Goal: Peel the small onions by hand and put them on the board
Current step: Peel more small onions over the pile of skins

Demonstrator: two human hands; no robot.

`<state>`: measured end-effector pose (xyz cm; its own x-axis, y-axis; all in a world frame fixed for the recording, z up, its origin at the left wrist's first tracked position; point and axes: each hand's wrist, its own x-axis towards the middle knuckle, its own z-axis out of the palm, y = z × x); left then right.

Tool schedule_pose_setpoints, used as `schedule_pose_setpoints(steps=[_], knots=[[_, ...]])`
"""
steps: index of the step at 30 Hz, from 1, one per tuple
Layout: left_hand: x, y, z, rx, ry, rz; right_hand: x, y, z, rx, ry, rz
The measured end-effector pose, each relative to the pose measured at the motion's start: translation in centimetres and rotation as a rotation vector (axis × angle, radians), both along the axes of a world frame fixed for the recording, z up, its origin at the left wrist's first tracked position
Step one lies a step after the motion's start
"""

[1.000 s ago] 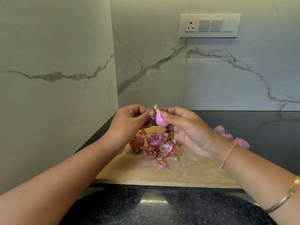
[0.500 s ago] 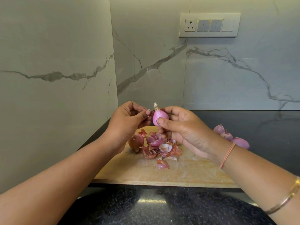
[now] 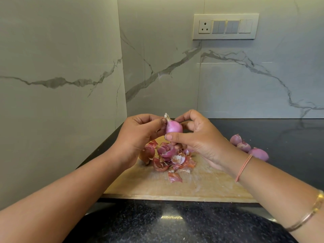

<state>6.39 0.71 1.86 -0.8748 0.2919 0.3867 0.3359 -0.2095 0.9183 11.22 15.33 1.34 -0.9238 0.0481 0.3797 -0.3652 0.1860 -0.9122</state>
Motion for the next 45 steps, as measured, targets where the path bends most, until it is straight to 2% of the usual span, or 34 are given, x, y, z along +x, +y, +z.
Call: schedule_pose_setpoints(steps=[5,7,21,28,30,34,38,45], knots=[[0.06,0.06,-0.01,-0.092,0.059,0.09,-0.06,-0.09,-0.23,0.225,0.077,-0.114],[0.06,0.07,-0.03,-0.127,0.093,0.133,-0.09,-0.17,-0.34,0.234,0.081,-0.117],[-0.45,-0.39,0.2,-0.185,0.195,0.125,-0.1,0.21,-0.07,-0.113,-0.096,0.157],[-0.59,-0.41,0.14,-0.147,0.14,0.049,-0.02,0.35,0.24,-0.302,-0.19,0.261],[-0.68,-0.36,0.11,-0.131,0.107,0.051,-0.22,0.17,0.01,-0.269,-0.148,0.199],[-0.81,-0.09,-0.18,-0.124,0.073,0.087,-0.46,0.11,-0.29,-0.019,0.034,-0.007],[-0.78,0.02,-0.33,-0.141,0.068,0.077,-0.5,0.14,-0.45,0.176,0.113,-0.121],[-0.38,0.18,0.07,-0.007,-0.062,-0.006,-0.52,0.25,-0.22,-0.053,-0.004,0.027]])
